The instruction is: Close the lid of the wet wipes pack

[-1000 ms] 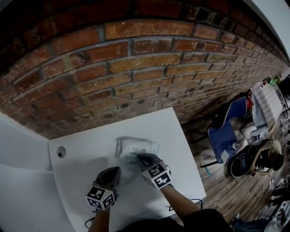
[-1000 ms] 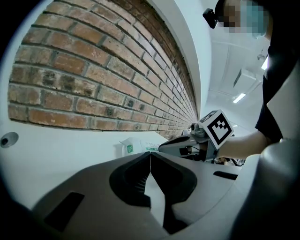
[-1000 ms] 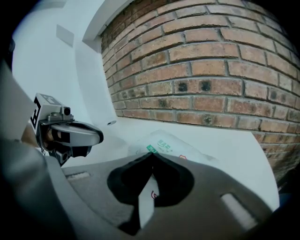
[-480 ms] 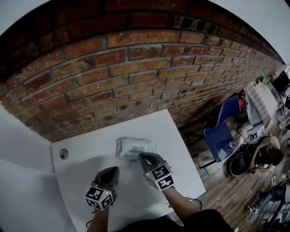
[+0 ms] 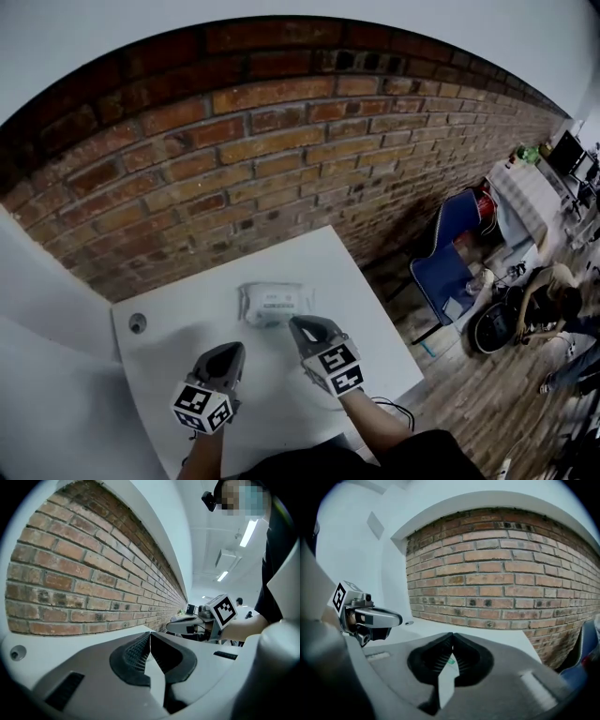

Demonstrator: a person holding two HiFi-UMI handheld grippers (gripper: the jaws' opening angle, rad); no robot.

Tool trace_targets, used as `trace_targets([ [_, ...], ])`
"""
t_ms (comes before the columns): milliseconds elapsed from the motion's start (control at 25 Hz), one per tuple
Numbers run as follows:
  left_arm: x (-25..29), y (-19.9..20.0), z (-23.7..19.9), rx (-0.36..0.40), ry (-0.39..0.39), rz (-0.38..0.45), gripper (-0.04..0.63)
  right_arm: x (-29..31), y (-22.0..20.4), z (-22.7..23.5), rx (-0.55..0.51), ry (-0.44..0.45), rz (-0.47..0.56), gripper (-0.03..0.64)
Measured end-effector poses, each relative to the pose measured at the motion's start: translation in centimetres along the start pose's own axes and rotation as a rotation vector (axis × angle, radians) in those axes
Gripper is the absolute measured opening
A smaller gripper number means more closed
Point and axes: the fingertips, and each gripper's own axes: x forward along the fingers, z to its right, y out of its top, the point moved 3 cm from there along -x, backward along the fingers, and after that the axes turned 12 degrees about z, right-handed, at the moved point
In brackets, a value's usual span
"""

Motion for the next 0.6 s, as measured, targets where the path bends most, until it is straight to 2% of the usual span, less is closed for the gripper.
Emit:
trace_targets([
  [600, -4.0, 2.5, 4.0, 0.058, -0.095, 0.065, 0.0, -8.1, 1.7, -2.6, 0.003, -0.145, 0.073, -0.002],
])
